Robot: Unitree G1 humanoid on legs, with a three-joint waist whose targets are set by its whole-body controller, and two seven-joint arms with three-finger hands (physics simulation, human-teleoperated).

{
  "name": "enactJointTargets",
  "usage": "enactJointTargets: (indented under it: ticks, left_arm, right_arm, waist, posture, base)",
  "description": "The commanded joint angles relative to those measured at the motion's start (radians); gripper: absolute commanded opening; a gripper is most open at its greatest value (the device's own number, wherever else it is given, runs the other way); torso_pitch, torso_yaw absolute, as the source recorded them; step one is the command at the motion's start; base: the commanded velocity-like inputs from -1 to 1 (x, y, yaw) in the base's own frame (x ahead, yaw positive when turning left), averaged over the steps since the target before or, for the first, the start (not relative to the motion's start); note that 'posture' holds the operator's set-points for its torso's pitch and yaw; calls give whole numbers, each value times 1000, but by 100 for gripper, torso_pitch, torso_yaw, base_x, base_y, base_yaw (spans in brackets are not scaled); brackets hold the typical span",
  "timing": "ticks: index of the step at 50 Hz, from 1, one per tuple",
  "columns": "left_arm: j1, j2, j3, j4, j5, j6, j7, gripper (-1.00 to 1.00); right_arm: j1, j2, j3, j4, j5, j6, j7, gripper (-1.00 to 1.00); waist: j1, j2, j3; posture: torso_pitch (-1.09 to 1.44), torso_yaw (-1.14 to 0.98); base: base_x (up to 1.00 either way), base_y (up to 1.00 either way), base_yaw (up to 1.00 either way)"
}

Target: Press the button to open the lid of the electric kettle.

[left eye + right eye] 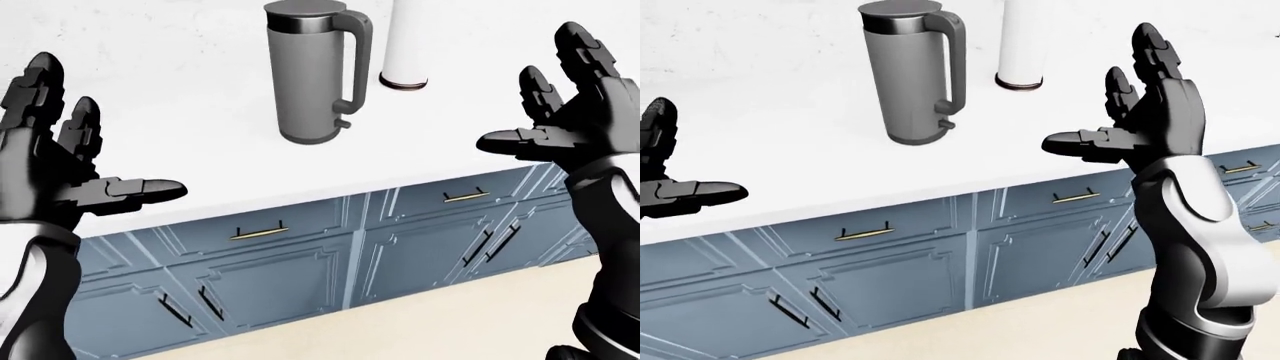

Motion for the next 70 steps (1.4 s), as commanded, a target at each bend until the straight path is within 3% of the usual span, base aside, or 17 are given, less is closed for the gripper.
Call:
enactJointTargets:
  ticks: [1,6,8,21,25,26,28,34,38,40,50,54,59,64,67,69,70]
  left_arm:
    - [-26,24,32,-30,9,-36,8,100]
    - [-23,24,36,-33,7,-35,5,100]
    - [-22,24,35,-32,9,-37,5,100]
    - [-26,22,30,-27,15,-40,2,100]
    - [-27,22,30,-27,14,-39,3,100]
    - [-28,23,31,-28,13,-37,3,100]
    - [-29,25,31,-30,12,-35,4,100]
    - [-30,30,37,-32,10,-31,4,100]
    - [-31,31,38,-33,6,-28,6,100]
    - [-32,32,40,-34,4,-26,7,100]
    - [-30,36,41,-35,1,-28,9,100]
    - [-27,34,39,-37,3,-28,8,100]
    - [-27,35,43,-38,1,-26,7,100]
    - [-27,35,42,-37,7,-30,5,100]
    - [-25,37,38,-34,22,-41,4,100]
    - [-20,38,31,-35,42,-55,-4,100]
    - [-13,43,22,-35,82,-84,-4,100]
  right_arm:
    - [-38,-17,-8,-38,4,-37,7,100]
    - [-36,-17,-6,-42,2,-37,8,100]
    - [-34,-16,-5,-42,1,-38,9,100]
    - [-37,-11,-4,-36,-3,-43,10,100]
    - [-38,-10,-4,-33,-3,-43,8,100]
    - [-39,-10,-5,-31,-2,-44,8,100]
    - [-38,-9,-4,-26,-4,-49,5,100]
    - [-40,-12,-4,-19,-1,-50,1,100]
    - [-41,-11,-4,-19,2,-50,-3,100]
    - [-43,-13,-6,-21,6,-45,-6,100]
    - [-41,-17,-2,-17,3,-53,-9,100]
    - [-37,-14,0,-16,-8,-55,-3,100]
    - [-41,-13,-3,-16,-8,-53,-3,100]
    - [-38,-12,1,-14,-15,-56,2,100]
    - [-38,-7,-3,-17,-11,-56,1,100]
    - [-35,-8,-1,-19,-12,-58,2,100]
    - [-35,-7,-1,-20,-12,-59,3,100]
  waist:
    - [6,-2,-26]
    - [-7,62,-7]
    - [-9,129,-30]
    - [24,50,-23]
    - [31,-24,-39]
    - [23,16,-24]
    - [19,-8,-11]
    - [0,44,-1]
    - [-3,135,-60]
    - [5,121,-13]
    - [36,-8,1]
    - [17,63,-19]
    - [20,82,-29]
    - [26,44,-26]
    - [22,69,-26]
    - [22,-44,-29]
    - [25,-15,-3]
  posture:
    - [0,0]
    - [0,0]
    - [0,0]
    - [0,0]
    - [0,0]
    - [0,0]
    - [0,0]
    - [0,0]
    - [0,0]
    - [0,0]
    - [0,0]
    - [0,0]
    - [0,0]
    - [0,0]
    - [0,0]
    - [0,0]
    - [0,0]
  base:
    - [27,16,0]
    - [27,17,0]
    - [27,17,0]
    - [27,10,0]
    - [27,0,0]
    - [27,0,0]
    - [27,0,0]
    - [26,0,0]
    - [20,0,0]
    - [17,0,0]
    - [2,0,0]
    - [0,-22,0]
    - [0,-26,0]
    - [0,-32,0]
    - [0,-48,0]
    - [0,0,0]
    - [0,0,0]
